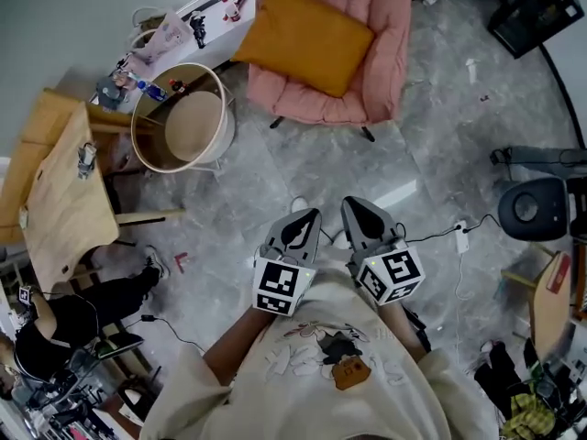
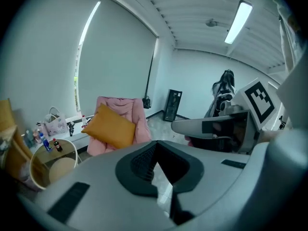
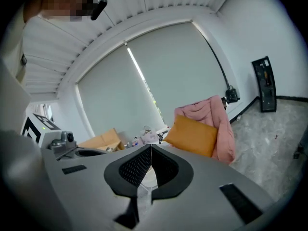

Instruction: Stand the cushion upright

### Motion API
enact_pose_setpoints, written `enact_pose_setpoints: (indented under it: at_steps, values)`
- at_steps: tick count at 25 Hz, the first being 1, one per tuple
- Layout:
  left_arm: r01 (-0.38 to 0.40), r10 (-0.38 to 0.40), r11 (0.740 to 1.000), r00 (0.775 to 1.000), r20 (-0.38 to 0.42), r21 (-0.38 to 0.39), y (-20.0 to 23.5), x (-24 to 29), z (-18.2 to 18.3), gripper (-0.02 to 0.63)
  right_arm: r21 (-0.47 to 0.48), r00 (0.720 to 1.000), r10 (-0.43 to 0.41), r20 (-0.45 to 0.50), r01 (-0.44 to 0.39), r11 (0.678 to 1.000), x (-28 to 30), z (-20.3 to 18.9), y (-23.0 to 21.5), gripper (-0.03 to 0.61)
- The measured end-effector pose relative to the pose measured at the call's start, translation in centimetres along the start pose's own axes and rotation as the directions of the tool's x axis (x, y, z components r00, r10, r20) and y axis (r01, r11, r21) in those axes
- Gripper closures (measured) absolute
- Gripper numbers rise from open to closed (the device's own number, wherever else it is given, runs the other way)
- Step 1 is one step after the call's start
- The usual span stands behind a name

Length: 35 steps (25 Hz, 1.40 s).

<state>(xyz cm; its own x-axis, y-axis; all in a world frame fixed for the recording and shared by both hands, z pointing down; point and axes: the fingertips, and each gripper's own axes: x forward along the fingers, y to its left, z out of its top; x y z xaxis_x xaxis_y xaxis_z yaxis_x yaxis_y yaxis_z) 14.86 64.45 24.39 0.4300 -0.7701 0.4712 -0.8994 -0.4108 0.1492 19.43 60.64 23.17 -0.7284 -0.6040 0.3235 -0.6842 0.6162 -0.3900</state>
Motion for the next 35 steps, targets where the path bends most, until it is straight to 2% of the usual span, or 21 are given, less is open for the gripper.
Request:
enact_pose_setpoints:
  at_steps: [3, 6, 13, 19, 25, 31, 35]
  values:
    - [-0.043, 0.043, 0.998, 0.999, 0.006, -0.052, 1.2, -0.8, -0.7, 0.607, 0.0, 1.0, -0.016, -0.004, 0.016, 1.0, 0.0, -0.3, -0.1, 0.557]
    - [-0.053, 0.055, 0.995, 0.998, 0.025, -0.085, 2.4, -0.7, -0.4, 0.607, -0.027, 0.999, -0.045, -0.004, 0.045, 0.999, 0.5, -0.1, 0.0, 0.557]
    - [-0.009, 0.014, 0.999, 0.995, 0.102, -0.052, 5.9, -1.3, 2.3, 0.609, -0.068, 0.997, -0.073, -0.013, 0.071, 0.995, 4.0, 1.0, 1.7, 0.557]
    - [-0.006, 0.018, 0.996, 0.989, 0.147, -0.083, 11.1, -2.4, 3.5, 0.608, -0.081, 0.994, -0.104, 0.029, 0.106, 0.991, 8.1, 3.6, 3.6, 0.555]
    - [-0.014, 0.035, 0.989, 0.99, 0.139, -0.147, 16.0, -3.2, 1.8, 0.607, -0.081, 0.99, -0.14, 0.007, 0.14, 0.987, 11.2, 2.8, 5.1, 0.556]
    - [0.016, 0.005, 0.989, 0.991, 0.137, -0.148, 17.1, -2.8, 2.4, 0.607, -0.081, 0.987, -0.163, -0.007, 0.162, 0.984, 12.9, 3.6, 4.7, 0.555]
    - [0.004, 0.019, 0.985, 0.991, 0.133, -0.171, 18.5, -2.7, 2.2, 0.608, -0.088, 0.987, -0.157, -0.033, 0.153, 0.984, 14.3, 3.6, 4.8, 0.556]
